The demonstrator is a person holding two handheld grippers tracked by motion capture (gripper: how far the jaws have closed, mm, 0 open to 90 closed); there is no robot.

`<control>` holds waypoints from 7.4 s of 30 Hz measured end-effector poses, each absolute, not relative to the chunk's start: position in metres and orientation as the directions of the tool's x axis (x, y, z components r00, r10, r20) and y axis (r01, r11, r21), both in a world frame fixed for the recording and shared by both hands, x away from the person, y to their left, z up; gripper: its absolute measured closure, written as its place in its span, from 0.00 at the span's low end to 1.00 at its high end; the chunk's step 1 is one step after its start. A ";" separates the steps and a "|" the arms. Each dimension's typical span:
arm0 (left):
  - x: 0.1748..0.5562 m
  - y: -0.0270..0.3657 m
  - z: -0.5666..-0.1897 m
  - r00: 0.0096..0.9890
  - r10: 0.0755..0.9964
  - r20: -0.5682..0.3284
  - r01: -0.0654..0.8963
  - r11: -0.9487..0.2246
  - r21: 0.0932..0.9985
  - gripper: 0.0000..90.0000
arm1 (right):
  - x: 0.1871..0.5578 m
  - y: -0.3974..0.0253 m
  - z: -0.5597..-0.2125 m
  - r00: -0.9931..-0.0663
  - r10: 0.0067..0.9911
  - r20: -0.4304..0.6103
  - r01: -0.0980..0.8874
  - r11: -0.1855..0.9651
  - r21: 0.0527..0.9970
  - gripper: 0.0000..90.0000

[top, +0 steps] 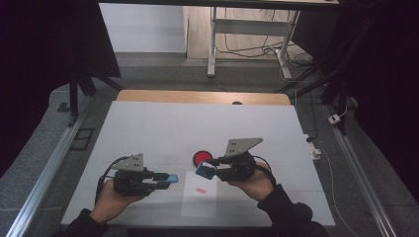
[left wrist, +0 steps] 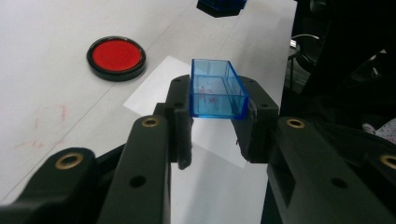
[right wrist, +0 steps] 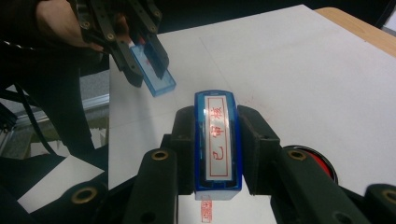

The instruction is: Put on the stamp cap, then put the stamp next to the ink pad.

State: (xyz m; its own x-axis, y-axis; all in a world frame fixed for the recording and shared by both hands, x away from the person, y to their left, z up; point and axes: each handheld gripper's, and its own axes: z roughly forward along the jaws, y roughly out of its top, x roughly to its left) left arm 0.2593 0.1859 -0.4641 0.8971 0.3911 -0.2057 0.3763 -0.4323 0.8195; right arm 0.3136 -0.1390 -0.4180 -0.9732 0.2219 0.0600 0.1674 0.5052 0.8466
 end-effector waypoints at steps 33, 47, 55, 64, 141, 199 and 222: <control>0.292 0.138 -0.469 0.967 0.157 -0.203 0.253 -0.463 0.849 0.76 | 0.308 -0.129 -0.408 -0.995 0.084 0.057 0.089 0.463 0.882 0.78; 0.293 0.133 -0.468 0.975 0.103 -0.195 0.220 -0.461 0.860 0.76 | 0.305 -0.123 -0.408 -0.998 0.026 0.056 0.062 0.468 0.882 0.78; 0.294 0.136 -0.467 0.977 0.077 -0.198 0.212 -0.432 0.877 0.77 | 0.305 -0.124 -0.407 -0.998 0.013 0.067 0.066 0.442 0.895 0.78; 0.292 0.136 -0.466 0.984 0.055 -0.168 0.175 -0.435 0.883 0.77 | 0.305 -0.124 -0.409 -0.996 -0.009 0.085 0.073 0.436 0.897 0.78; 0.231 0.205 -0.474 0.760 0.627 -0.170 0.520 -0.430 0.738 0.02 | 0.305 -0.135 -0.408 -0.988 0.152 0.034 0.105 0.491 0.865 0.78; 0.205 0.240 -0.480 0.649 0.751 -0.120 0.584 -0.391 0.711 0.00 | 0.336 -0.193 -0.425 -0.887 0.460 -0.039 0.248 0.546 0.801 0.77; 0.205 0.237 -0.481 0.657 0.746 -0.109 0.584 -0.412 0.699 0.00 | 0.366 -0.231 -0.455 -0.788 0.609 -0.089 0.364 0.578 0.731 0.77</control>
